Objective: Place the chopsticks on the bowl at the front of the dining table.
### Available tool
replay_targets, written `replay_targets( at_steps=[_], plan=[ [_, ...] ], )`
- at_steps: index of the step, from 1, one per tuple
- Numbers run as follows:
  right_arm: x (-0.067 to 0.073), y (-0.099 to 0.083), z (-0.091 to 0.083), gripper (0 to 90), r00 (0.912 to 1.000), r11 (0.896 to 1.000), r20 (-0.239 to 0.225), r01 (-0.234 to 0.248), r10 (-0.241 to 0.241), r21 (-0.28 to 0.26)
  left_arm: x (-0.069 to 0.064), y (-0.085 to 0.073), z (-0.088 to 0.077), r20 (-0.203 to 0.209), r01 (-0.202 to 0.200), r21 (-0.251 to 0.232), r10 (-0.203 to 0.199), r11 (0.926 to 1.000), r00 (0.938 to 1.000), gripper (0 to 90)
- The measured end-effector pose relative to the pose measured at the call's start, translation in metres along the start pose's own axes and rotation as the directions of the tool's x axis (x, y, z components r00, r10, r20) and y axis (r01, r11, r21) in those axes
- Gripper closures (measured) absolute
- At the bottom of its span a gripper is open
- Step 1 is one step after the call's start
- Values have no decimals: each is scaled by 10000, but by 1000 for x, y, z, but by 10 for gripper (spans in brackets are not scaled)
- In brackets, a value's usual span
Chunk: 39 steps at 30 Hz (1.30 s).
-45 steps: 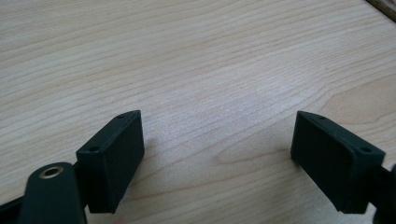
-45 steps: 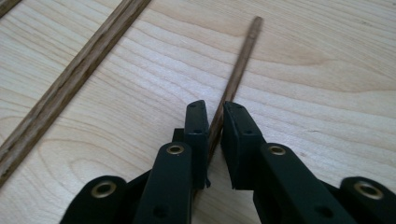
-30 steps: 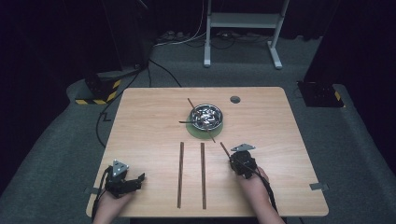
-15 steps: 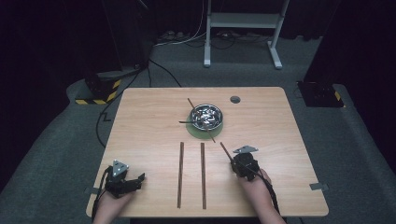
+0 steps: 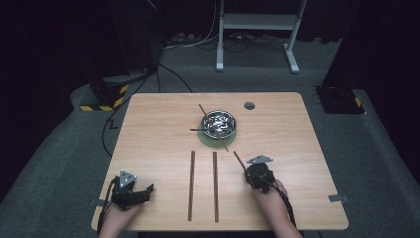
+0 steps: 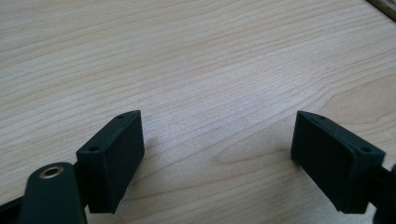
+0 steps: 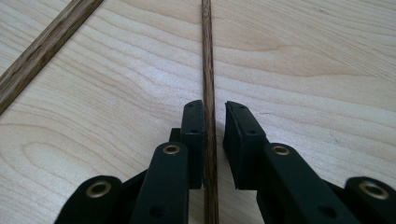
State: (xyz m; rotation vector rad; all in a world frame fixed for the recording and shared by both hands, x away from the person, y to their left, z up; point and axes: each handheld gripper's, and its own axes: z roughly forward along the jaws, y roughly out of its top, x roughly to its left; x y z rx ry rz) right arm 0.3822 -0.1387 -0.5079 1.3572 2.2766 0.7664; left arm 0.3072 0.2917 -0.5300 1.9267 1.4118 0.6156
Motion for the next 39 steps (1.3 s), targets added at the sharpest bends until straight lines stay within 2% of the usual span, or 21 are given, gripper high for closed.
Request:
replay_targets(
  at_steps=[2,4,11,14,24,29,34,39],
  plan=[
    [0,-1,0,781,10000,10000,92,8,-7,-65,0,0,0,-1,-1,0,1,10000,10000,173],
    [0,-1,0,833,10000,10000,-14,11,-11,-64,0,0,0,-2,-3,1,3,10000,10000,173],
    [3,0,0,843,9995,9995,122,301,-301,7,0,0,0,4,7,2,-7,10000,10000,173],
    [1,3,-5,845,9994,9993,222,263,-257,-253,0,0,0,9,15,8,-15,10000,10000,173],
    [-6,26,-26,845,9991,9947,348,287,-253,-990,0,0,0,2,21,14,-21,10000,10000,173],
    [-6,39,-32,845,9988,9932,343,390,-354,-1098,0,0,0,12,11,20,-11,10000,10000,173],
    [-5,55,-33,845,9988,9906,365,364,-318,-1319,0,0,0,3,-5,33,5,10000,10000,173],
    [-6,72,-26,845,9988,9905,345,389,-347,-1320,1,0,-1,10,-44,65,44,10000,10000,173]
  ],
)
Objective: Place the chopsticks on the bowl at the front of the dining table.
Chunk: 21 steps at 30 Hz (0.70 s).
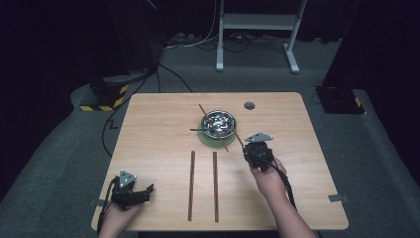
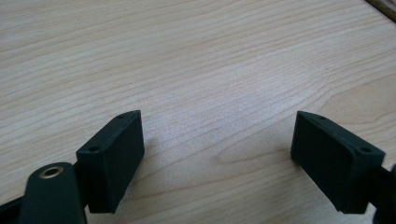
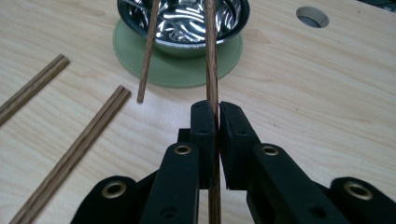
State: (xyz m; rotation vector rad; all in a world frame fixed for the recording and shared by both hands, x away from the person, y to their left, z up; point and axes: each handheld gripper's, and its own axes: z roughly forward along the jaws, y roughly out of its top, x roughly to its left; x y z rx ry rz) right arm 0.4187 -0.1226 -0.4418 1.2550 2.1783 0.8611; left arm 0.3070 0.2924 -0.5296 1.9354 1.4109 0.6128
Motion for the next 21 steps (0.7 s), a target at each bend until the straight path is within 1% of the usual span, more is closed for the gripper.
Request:
replay_targets(
  at_steps=[1,4,6,7,8,11,12,15,16,18,19,20,21],
  plan=[
    [0,3,2,845,9999,9999,-47,-115,115,4,0,0,0,-1,1,-1,-1,10000,10000,173],
    [0,13,10,845,9997,9998,-110,-210,210,26,0,0,0,-1,1,-2,-1,10000,10000,173],
    [1,19,15,845,9996,9997,-118,-256,257,65,0,0,0,-1,1,-2,-1,10000,10000,173],
    [1,24,21,845,9997,9997,-146,-202,203,115,0,0,0,0,-2,1,2,10000,10000,173],
    [1,24,21,845,9997,9997,-146,-202,203,115,0,0,0,1,1,0,-1,10000,10000,173],
    [2,32,28,845,9994,9994,-142,-327,329,139,0,0,0,-1,-4,20,4,10000,10000,173],
    [2,35,31,845,9995,9996,-162,-266,268,133,0,0,0,1,-7,23,7,10000,10000,173],
    [4,43,38,845,9995,9995,-166,-278,281,175,0,0,0,1,-1,2,1,10000,10000,173],
    [5,49,42,845,9996,9996,-147,-239,241,153,0,0,0,2,2,0,-2,10000,10000,173],
    [5,52,44,845,9995,9995,-188,-248,252,212,0,0,0,3,-1,4,1,10000,10000,173],
    [6,58,48,845,9996,9995,-155,-245,247,186,0,0,0,4,-1,2,1,10000,10000,173],
    [6,58,48,845,9996,9995,-155,-245,247,186,0,0,0,4,2,1,-2,10000,10000,173],
    [6,61,50,845,9998,9998,-133,-147,149,153,0,0,0,2,1,1,-1,10000,10000,173]
  ],
)
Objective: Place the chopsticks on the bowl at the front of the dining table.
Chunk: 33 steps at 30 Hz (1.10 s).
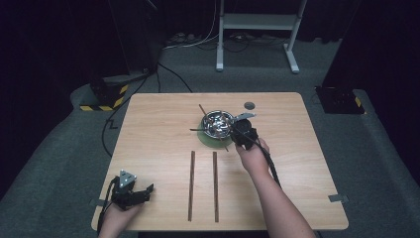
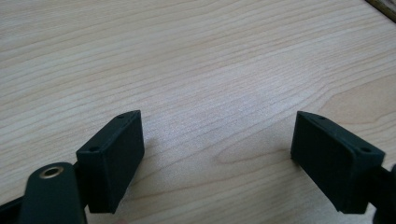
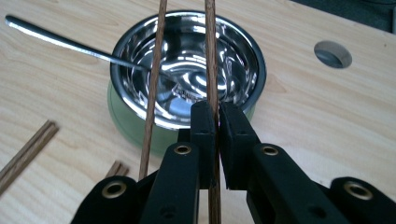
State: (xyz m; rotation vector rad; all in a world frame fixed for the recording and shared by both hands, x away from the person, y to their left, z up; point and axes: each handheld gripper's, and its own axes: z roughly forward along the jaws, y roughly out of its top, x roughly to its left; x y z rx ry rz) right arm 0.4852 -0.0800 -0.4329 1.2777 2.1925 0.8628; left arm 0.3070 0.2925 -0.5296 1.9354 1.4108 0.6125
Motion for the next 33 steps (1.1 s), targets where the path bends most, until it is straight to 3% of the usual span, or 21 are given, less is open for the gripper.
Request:
replay_targets(
  at_steps=[10,24,33],
  plan=[
    [8,35,28,845,9998,9997,77,172,-174,200,0,0,0,-6,1,4,-1,10000,10000,173],
    [17,57,66,845,9999,9978,50,-108,105,653,0,0,0,22,-9,3,9,10000,10000,173],
    [14,66,84,845,9992,9949,40,-401,399,926,1,0,0,95,39,-28,-38,10000,9999,174]
  ],
)
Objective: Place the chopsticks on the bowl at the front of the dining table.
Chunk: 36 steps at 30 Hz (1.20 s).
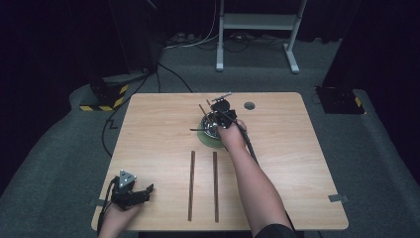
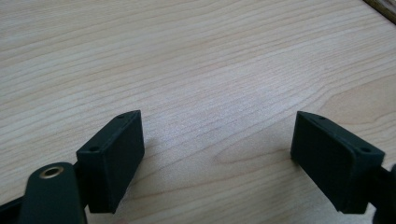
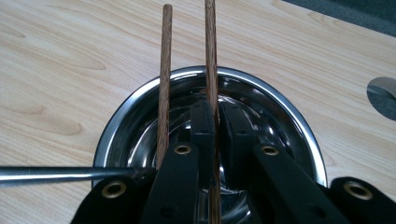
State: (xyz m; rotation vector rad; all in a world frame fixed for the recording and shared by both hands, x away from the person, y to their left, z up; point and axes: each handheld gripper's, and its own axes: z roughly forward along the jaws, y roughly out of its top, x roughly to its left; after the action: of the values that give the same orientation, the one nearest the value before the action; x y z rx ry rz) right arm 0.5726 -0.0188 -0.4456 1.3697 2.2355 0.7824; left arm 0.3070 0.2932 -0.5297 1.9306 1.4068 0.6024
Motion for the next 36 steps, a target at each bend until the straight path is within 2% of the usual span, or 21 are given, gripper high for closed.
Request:
replay_targets(
  at_steps=[16,25,30,33,35,36],
  plan=[
    [3,3,15,845,10000,9996,-82,12,-10,273,0,0,0,0,-5,3,5,10000,10000,174],
    [6,2,16,838,9999,9996,-114,48,-45,265,0,0,0,-20,-26,23,26,10000,10000,174],
    [6,3,7,768,9998,9999,-151,91,-90,64,-1,0,0,-70,-35,30,35,10000,10000,174],
    [5,0,-5,764,9996,9998,-235,128,-132,-179,0,0,0,-70,-76,54,77,10000,9999,173],
    [3,-10,-22,750,9990,9990,-415,149,-167,-419,0,0,0,-75,-122,20,122,9999,9999,173],
    [3,-10,-22,750,9990,9990,-415,149,-167,-419,0,0,0,-75,-122,20,122,9999,9999,173]
  ],
)
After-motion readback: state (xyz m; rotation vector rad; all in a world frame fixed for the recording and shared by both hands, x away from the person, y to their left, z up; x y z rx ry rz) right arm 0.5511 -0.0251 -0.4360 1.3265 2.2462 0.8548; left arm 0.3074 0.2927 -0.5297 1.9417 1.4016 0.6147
